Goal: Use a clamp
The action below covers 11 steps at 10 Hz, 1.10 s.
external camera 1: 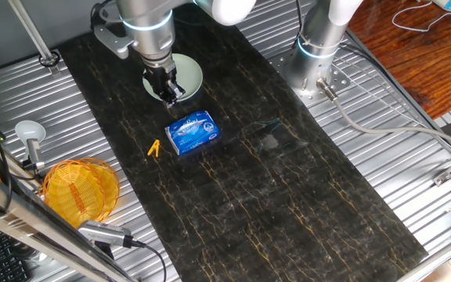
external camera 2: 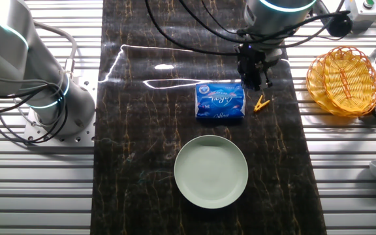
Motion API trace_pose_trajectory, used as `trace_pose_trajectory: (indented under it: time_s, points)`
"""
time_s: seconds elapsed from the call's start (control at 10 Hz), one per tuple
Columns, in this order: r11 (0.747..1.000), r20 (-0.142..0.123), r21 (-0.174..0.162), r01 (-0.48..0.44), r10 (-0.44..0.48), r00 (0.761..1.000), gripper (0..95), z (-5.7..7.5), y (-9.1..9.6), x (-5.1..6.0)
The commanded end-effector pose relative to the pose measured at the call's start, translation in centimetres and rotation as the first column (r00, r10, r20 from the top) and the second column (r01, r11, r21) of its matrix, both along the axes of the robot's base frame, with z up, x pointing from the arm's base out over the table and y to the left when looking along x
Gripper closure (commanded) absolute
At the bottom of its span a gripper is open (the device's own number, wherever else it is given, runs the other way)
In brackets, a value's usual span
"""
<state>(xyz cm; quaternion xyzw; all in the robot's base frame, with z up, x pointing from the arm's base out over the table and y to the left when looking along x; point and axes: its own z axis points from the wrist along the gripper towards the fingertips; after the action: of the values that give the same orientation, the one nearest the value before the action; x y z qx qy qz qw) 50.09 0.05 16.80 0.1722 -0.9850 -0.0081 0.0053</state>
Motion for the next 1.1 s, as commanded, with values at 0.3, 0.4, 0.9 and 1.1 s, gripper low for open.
trace_pose_trajectory:
  time_s: [0.3, 0.4, 0.9, 1.1]
  points:
    - [1.0, -0.006, 0.001, -0.022, 0.022, 1.0, 95.0, -0.1, 0.1, 0.0]
    - [1.0, -0.005, 0.003, -0.031, 0.031, 0.999, 95.0, -0.1, 0.1, 0.0]
    - [0.97, 0.014, 0.012, -0.241, 0.241, 0.97, 57.0, -2.8, 0.8, 1.9]
    - [0.961, 0.005, 0.005, -0.276, 0.276, 0.961, 57.0, -5.2, 1.0, 4.2]
